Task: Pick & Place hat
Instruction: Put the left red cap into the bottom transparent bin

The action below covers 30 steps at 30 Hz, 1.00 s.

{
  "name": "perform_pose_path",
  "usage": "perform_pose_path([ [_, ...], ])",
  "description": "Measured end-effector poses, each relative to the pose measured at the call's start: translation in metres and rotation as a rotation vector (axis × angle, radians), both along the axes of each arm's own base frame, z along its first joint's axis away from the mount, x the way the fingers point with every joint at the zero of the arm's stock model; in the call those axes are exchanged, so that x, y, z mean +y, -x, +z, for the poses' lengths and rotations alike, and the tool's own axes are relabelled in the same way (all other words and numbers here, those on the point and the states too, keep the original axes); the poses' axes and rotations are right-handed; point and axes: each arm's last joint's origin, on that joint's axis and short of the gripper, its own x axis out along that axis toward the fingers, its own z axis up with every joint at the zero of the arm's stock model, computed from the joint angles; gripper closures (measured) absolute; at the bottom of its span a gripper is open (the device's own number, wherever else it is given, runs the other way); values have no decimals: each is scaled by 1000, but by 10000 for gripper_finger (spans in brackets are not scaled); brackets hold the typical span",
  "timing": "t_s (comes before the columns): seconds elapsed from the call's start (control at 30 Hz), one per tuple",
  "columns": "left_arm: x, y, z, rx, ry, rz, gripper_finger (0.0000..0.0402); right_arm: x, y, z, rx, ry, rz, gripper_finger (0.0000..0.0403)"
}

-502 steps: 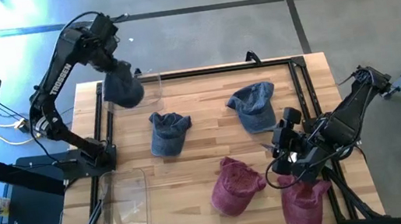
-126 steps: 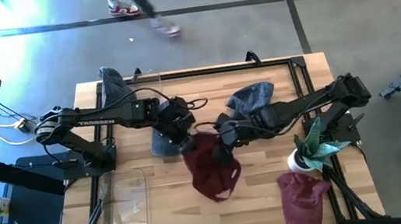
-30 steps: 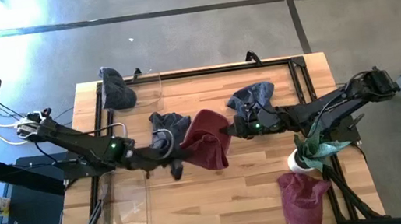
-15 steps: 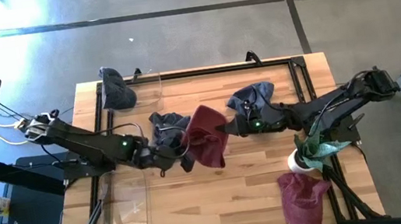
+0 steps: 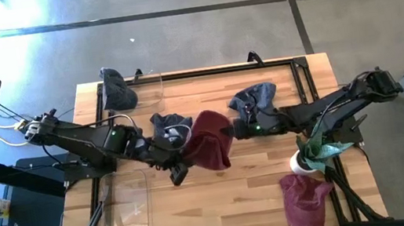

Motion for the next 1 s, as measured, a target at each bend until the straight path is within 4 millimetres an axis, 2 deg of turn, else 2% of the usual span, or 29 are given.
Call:
perform_pose_path([
  [0.07,-6,2,0,-10,-32,-17,399,-1,2,-5,49,-6,-40,397],
  [0.2,-20,2,-4,-46,-229,-20,399,-4,4,-10,96,-53,-93,397],
  [0.37,-27,-26,-37,19,-480,44,399,-7,3,-7,50,-77,-112,397],
  [0.6,-37,-61,-69,-18,-612,197,399,-9,-2,7,-91,-79,-133,393],
  [0.7,-34,-72,-80,-8,-609,218,399,-9,-3,10,-122,-69,-127,395],
  [0.83,-32,-81,-92,37,-558,123,399,-8,-4,13,-145,-50,-84,396],
  [0.93,-34,-83,-89,9,-504,65,400,-7,-4,13,-148,-53,-49,391],
  [1.0,-35,-77,-80,1,-483,39,401,-6,-4,13,-144,-56,-30,391],
])
